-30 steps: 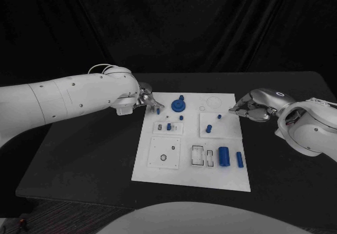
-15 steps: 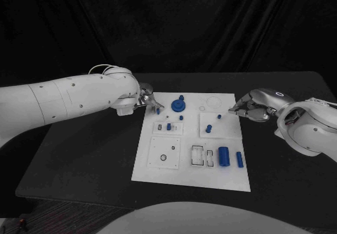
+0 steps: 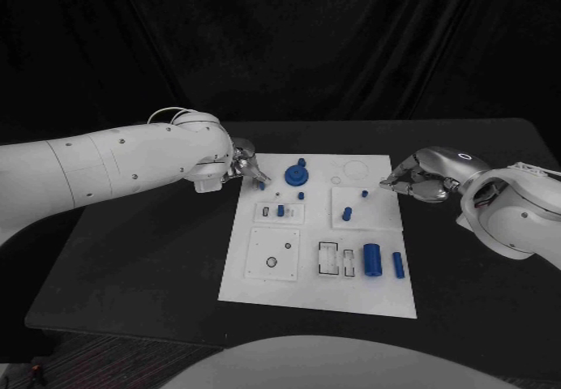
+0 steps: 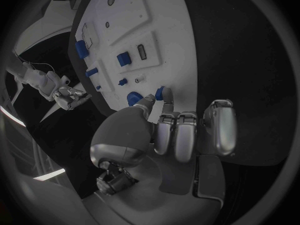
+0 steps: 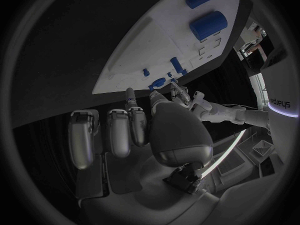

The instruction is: Assemble the parts on the task board

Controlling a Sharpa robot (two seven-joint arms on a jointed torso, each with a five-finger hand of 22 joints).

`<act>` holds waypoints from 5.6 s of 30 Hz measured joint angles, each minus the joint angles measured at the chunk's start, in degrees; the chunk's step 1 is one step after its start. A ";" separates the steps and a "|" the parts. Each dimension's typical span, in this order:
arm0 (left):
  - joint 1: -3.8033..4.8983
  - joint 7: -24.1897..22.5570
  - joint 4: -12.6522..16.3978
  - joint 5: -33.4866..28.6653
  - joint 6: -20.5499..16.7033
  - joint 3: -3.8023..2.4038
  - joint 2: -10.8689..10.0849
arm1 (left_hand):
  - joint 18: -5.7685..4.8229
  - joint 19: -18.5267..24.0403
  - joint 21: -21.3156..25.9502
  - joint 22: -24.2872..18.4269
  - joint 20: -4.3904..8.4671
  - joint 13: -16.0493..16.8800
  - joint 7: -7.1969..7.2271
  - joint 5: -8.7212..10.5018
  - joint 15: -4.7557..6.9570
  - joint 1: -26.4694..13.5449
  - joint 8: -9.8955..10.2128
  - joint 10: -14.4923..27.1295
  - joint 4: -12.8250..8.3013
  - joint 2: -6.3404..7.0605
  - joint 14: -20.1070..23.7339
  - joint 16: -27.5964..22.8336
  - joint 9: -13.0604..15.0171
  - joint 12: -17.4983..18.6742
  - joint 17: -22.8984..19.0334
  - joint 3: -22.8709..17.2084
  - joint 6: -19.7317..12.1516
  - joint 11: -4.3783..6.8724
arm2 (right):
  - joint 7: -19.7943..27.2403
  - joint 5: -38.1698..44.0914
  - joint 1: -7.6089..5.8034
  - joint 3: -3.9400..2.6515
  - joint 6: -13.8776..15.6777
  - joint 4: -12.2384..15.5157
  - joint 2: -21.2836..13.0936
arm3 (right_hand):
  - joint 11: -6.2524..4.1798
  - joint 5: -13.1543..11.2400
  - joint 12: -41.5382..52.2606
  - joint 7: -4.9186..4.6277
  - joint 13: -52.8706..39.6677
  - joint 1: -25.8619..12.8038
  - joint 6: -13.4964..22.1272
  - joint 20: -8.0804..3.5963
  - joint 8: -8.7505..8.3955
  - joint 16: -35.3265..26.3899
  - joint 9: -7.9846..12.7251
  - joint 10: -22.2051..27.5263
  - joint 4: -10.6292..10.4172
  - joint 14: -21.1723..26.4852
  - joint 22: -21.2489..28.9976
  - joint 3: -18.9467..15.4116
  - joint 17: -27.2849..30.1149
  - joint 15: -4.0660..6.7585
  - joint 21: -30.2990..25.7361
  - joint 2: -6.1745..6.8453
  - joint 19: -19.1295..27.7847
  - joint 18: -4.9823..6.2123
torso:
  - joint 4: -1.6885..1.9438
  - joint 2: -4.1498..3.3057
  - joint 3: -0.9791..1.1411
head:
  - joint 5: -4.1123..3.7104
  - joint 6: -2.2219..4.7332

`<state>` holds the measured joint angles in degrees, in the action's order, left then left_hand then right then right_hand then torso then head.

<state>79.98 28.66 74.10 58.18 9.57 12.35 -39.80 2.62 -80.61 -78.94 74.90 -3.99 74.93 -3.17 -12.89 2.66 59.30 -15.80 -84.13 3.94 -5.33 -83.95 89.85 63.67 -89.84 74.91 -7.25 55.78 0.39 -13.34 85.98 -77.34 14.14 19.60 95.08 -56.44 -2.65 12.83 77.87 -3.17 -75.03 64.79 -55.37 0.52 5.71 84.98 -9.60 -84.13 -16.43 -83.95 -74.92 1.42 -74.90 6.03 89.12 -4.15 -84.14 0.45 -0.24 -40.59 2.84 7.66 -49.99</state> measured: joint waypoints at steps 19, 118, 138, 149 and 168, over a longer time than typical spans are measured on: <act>-0.07 -0.14 0.07 0.02 0.05 0.00 -0.11 | -0.01 0.21 0.45 0.00 0.21 0.00 -0.18 -8.17 0.00 -1.69 0.66 0.00 -7.45 3.33 0.00 0.00 -1.07 0.00 0.00 -15.78 0.03 0.00 | 0.03 0.00 0.02 0.00 0.00 -0.20 0.03 | 0.00 0.00 0.00 0.00 0.00 -0.01 0.00 0.00 0.00 -0.24 0.00 0.00 0.00 0.00 0.01 0.00 0.00 0.00 -0.26 0.01 0.00 0.00 | 0.01 -0.02 0.00 | -0.16 0.00; -3.21 0.86 15.92 0.03 -5.04 -0.14 -8.42 | -0.01 0.00 0.44 0.04 0.41 0.00 0.29 -10.49 0.00 -8.81 -1.40 0.20 -11.31 5.28 0.00 0.00 1.65 0.00 0.00 -28.52 0.33 0.19 | 0.02 0.00 0.30 0.00 -0.07 -0.08 -0.57 | 0.00 0.00 -1.48 -0.21 0.13 -0.02 -0.21 0.00 0.00 -0.24 0.08 0.00 0.00 0.00 0.01 0.00 0.00 0.00 -0.26 0.02 0.00 0.00 | 0.05 0.01 -0.07 | 0.68 0.00; -3.27 0.88 16.05 0.11 -5.04 -0.21 -8.51 | -0.01 0.32 1.10 0.03 0.09 0.00 -0.03 4.54 0.00 -12.77 1.46 0.18 -6.86 3.62 0.00 0.00 -1.36 0.00 0.00 -23.38 -1.04 -0.26 | 0.02 0.00 0.37 0.00 -0.10 -0.12 -0.54 | 0.00 0.00 -1.48 -0.21 0.19 -0.01 -0.21 0.00 0.00 -0.24 0.12 0.00 0.00 0.00 0.01 0.00 0.00 0.00 -0.26 0.01 0.00 0.00 | 0.02 0.00 -0.01 | 0.81 0.00; -3.27 0.75 15.80 0.07 -5.00 -0.33 -8.24 | -0.01 0.92 1.55 0.03 -0.51 0.00 -1.43 10.01 -0.77 -19.33 6.15 0.19 4.18 7.24 -0.06 0.00 -8.00 0.00 -0.01 -7.46 0.90 -1.04 | 0.02 0.00 0.38 0.00 -0.17 -0.14 -0.53 | 0.01 0.00 -1.70 -0.21 0.25 0.23 -0.21 0.00 0.00 -0.24 0.12 0.00 0.00 0.00 0.02 0.00 0.00 0.00 -0.26 -0.23 0.00 0.00 | 0.01 -0.03 -0.01 | 0.80 0.00; -3.53 0.36 15.42 0.07 -9.01 0.00 -10.19 | -0.01 -0.55 0.05 0.02 0.49 0.00 0.51 10.01 -0.09 -12.37 -8.51 0.09 12.43 4.07 0.11 0.00 8.91 0.00 0.00 7.60 -0.74 -0.11 | 0.03 0.00 0.39 0.00 -0.23 -0.07 -0.72 | 0.01 0.00 -1.70 -0.20 0.47 0.22 -0.21 0.00 0.00 -0.24 0.11 0.00 0.00 0.00 -0.02 0.00 0.00 0.00 -0.26 -0.22 0.00 0.00 | -0.02 -0.04 0.02 | 0.38 0.00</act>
<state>76.45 29.02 89.52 58.25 0.56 12.35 -49.99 2.61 -81.16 -78.89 74.92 -3.49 74.93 -2.66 -2.88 2.56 46.93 -24.30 -84.04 16.38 -1.26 -83.84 89.85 72.58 -89.84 74.90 0.34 55.04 0.29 -13.30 85.97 -76.95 14.14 19.37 95.02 -57.16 -2.65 12.82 76.17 -3.38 -74.57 65.01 -55.58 0.52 5.71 84.75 -9.49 -84.13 -16.43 -83.95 -74.94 1.42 -74.90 6.02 88.87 -4.37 -84.15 0.45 -0.26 -40.63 2.86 8.04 -49.99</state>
